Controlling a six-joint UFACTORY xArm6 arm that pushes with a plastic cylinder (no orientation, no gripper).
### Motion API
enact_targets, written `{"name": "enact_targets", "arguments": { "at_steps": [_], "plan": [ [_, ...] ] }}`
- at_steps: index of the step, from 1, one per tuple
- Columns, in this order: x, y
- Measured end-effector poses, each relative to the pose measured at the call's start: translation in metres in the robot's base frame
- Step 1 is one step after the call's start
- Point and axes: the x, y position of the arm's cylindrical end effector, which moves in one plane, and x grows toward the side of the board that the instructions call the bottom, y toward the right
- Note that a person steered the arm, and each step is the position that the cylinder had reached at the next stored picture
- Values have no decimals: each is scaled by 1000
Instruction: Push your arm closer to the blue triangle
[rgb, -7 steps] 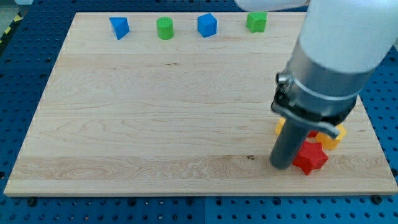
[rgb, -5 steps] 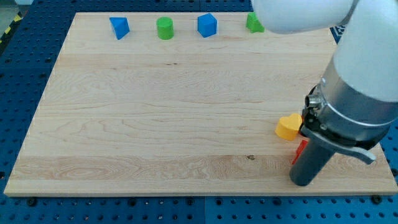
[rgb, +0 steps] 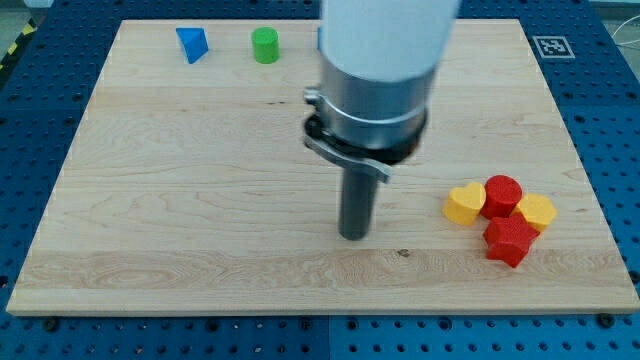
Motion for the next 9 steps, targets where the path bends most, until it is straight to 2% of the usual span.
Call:
{"name": "enact_targets", "arguments": {
  "at_steps": [2, 4, 7, 9],
  "plan": [
    [-38, -48],
    [-80, -143],
    [-179, -255],
    [-280, -315]
  ]
}}
